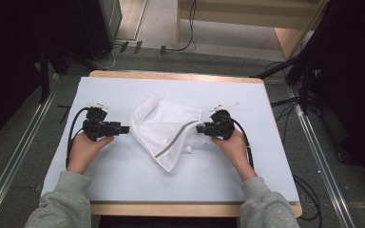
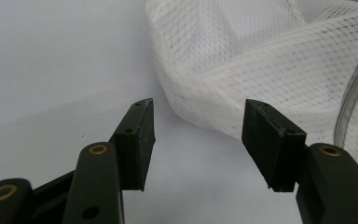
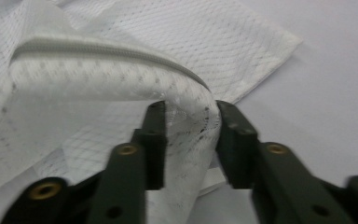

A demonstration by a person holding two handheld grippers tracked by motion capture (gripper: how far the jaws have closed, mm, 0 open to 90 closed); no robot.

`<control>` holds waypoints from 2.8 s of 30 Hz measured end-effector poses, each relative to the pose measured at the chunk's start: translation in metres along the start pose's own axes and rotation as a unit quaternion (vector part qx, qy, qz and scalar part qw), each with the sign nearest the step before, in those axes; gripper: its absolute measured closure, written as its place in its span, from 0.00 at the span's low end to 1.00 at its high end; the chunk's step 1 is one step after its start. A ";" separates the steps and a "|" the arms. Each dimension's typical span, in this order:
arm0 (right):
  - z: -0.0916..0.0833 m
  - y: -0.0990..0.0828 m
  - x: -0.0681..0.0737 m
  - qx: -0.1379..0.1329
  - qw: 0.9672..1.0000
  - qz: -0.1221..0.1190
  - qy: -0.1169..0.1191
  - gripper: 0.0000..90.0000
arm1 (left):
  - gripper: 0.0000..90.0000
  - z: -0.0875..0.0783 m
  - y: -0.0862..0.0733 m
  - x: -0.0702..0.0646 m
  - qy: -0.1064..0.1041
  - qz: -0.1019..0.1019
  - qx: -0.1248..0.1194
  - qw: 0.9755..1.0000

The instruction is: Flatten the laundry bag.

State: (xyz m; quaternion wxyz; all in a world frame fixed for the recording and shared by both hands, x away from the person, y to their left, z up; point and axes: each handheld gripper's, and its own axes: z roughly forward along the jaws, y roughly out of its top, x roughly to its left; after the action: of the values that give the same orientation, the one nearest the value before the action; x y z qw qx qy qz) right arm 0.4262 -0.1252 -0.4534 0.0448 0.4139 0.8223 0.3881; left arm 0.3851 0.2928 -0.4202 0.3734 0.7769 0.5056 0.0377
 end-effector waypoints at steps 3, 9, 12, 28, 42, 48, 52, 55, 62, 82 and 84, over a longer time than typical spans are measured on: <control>-0.004 0.004 0.007 0.001 1.000 0.003 0.008 0.94 | 0.50 -0.001 -0.002 0.001 0.002 -0.002 0.001 1.000; -0.022 0.007 0.027 -0.001 1.000 -0.016 0.016 0.98 | 0.50 -0.003 -0.002 0.002 0.002 -0.001 -0.001 1.000; -0.027 0.006 0.034 -0.003 1.000 -0.023 0.018 0.98 | 0.50 -0.001 -0.003 0.002 0.002 -0.003 0.000 1.000; -0.044 -0.023 0.096 0.012 0.996 -0.079 0.048 0.97 | 0.49 -0.003 0.000 0.006 0.001 -0.007 -0.005 1.000; -0.033 -0.047 0.127 0.045 0.992 -0.094 0.069 0.97 | 0.49 0.003 -0.015 -0.012 -0.020 -0.002 0.018 1.000; -0.029 -0.051 0.132 0.048 0.991 -0.099 0.071 0.97 | 0.49 0.021 -0.018 -0.022 -0.035 0.005 0.034 0.999; -0.024 -0.053 0.131 0.050 0.991 -0.096 0.073 0.97 | 0.49 0.033 -0.018 -0.023 -0.039 0.004 0.048 0.998; -0.020 -0.053 0.130 0.052 0.991 -0.097 0.072 0.97 | 0.56 0.039 -0.018 -0.026 -0.042 0.005 0.052 0.998; -0.021 -0.053 0.126 0.043 0.992 -0.093 0.069 0.96 | 0.98 0.051 -0.015 -0.031 -0.063 0.011 0.066 0.996; -0.026 -0.051 0.131 0.029 0.992 -0.098 0.075 0.97 | 1.00 0.004 -0.006 0.027 -0.038 -0.034 0.042 0.998; -0.025 -0.051 0.131 0.031 0.992 -0.098 0.077 0.98 | 1.00 0.003 -0.006 0.032 -0.027 -0.035 0.048 0.998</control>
State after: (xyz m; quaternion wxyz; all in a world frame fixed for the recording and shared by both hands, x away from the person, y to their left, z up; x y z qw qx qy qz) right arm 0.2975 -0.0644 -0.4379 0.0064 0.3017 0.8712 0.3871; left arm 0.3967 0.3183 -0.4361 0.3503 0.7762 0.5239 -0.0203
